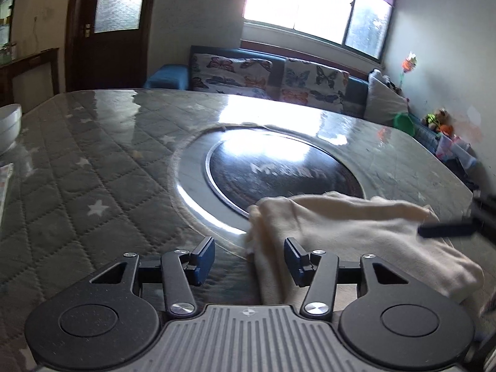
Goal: Fold clothes
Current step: 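Grasp the garment edge with the left gripper while the right gripper grasps beside it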
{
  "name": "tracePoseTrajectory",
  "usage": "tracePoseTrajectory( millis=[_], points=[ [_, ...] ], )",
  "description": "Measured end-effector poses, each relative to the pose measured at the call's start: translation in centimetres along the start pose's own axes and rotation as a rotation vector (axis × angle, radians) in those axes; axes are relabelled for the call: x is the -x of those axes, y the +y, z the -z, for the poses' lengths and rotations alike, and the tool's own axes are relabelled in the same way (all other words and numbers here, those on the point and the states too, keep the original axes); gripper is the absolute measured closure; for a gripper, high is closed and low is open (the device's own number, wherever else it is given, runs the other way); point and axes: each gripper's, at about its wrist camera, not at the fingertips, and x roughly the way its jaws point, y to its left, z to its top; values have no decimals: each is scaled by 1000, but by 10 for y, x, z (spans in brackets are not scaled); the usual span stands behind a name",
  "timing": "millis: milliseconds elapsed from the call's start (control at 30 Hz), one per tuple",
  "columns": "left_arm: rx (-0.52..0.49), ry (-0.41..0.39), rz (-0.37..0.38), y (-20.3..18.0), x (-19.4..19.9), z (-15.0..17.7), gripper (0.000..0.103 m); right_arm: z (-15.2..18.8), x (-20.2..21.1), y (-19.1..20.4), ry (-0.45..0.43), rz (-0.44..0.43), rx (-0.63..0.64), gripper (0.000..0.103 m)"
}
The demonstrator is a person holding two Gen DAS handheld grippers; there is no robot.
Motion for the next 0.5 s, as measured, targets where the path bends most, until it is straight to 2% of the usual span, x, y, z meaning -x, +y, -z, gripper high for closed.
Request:
tracePoseTrajectory(
  millis=[67,267,367,500],
  points=[
    [25,-4,-7,7,4,-2,50,-5,-5,10,-6,-20,25,14],
    [103,10,8,21,12,-2,50,-9,-20,35,8,-57,77,28],
    [142,23,25,25,13,-2,50,-10,-29,45,21,-58,102,37],
    [190,42,58,27,12,-2,50,-9,-36,52,35,-30,118,55]
  ],
)
